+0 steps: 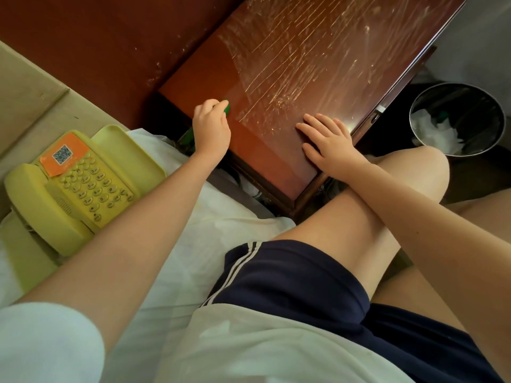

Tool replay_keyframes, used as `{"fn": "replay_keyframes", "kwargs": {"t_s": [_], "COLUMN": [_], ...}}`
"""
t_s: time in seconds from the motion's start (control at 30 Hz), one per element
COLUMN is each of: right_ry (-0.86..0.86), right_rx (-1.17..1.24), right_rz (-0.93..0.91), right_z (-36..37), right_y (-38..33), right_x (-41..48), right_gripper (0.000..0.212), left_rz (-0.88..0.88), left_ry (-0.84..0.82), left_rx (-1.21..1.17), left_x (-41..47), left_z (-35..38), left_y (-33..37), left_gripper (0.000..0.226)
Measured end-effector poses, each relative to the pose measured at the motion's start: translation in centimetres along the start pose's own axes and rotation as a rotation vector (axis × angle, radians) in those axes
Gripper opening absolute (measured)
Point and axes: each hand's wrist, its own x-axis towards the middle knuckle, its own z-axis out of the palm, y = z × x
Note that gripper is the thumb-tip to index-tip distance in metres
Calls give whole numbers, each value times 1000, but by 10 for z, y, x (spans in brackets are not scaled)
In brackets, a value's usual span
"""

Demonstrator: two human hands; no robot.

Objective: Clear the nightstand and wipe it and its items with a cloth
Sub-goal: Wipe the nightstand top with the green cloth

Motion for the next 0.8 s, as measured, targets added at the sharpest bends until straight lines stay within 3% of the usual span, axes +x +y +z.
{"fn": "replay_keyframes", "kwargs": {"t_s": [0.4, 0.7, 0.8], "right_ry": [-4, 16, 13], "right_rx": [-5, 6, 11], "right_rz": [-6, -18, -8], "right_z": [0, 1, 0], "right_y": [1, -1, -1], "right_x": [2, 2, 2], "right_gripper": [47, 45, 45], "left_rz": [359, 654, 521], "left_ry": [-52, -202, -268], "left_rx": [-93, -241, -367], "left_x": [-83, -135, -125], "left_z": [11, 19, 7], "left_y": [42, 58, 53], "left_gripper": [32, 33, 32]}}
